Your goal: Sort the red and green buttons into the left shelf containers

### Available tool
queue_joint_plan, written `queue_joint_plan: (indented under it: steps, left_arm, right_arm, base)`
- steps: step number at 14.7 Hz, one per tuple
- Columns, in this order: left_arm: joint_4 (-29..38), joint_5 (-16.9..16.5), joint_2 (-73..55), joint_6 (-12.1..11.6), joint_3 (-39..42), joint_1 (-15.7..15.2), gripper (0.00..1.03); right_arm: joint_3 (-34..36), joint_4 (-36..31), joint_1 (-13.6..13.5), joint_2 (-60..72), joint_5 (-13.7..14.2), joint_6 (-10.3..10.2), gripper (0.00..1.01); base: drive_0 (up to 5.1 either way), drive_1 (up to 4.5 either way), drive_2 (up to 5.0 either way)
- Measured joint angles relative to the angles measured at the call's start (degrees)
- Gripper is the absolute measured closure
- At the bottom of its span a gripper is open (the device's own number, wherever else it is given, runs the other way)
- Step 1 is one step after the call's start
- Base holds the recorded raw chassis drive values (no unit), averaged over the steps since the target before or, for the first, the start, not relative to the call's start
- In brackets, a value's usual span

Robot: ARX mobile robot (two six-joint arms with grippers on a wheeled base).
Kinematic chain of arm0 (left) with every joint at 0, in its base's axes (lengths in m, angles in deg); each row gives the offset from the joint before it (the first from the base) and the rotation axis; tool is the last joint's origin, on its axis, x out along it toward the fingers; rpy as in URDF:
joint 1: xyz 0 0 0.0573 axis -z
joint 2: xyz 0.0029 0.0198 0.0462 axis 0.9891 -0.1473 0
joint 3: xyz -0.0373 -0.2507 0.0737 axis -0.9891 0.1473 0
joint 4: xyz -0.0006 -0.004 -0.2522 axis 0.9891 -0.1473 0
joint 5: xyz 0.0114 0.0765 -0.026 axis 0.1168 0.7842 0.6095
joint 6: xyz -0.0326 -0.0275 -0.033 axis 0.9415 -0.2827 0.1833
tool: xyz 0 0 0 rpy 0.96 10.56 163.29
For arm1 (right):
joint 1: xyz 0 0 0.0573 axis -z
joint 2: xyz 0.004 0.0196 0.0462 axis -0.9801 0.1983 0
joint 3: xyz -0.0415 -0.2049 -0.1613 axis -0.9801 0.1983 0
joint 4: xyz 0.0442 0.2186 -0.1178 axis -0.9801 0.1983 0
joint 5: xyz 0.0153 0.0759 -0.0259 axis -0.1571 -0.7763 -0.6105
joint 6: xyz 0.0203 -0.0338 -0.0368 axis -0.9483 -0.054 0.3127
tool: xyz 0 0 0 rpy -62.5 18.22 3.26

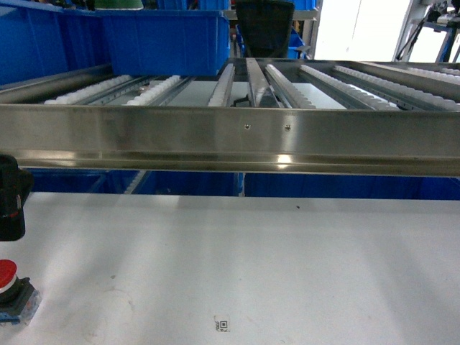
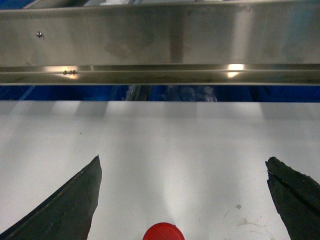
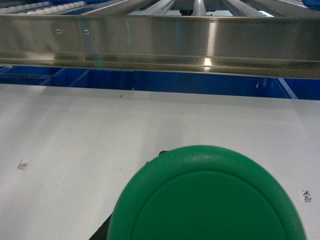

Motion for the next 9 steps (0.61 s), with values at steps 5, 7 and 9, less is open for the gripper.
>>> queue_joint_plan:
  steps: [5,7,9]
  left_arm:
    - [5.1,-1.5,-9.4,-0.2,2.6,-2.5,0.05]
    - [7.3,-3.0,-13.9,-0.3,2.6,-2.5,0.05]
    - [9.1,-3.8,-16.9,-0.3,2.5,-3.2,0.05]
  right_arm:
    - [0.0,0.0,0.0,0.0,0.0,0.0,0.74]
    - [0.0,0.0,0.0,0.0,0.0,0.0,0.74]
    - [0.0,0.0,0.0,0.0,0.0,0.0,0.74]
  base:
    - [0.0,0.00,0.0]
    - [0.0,0.00,0.0]
    - [0.0,0.00,0.0]
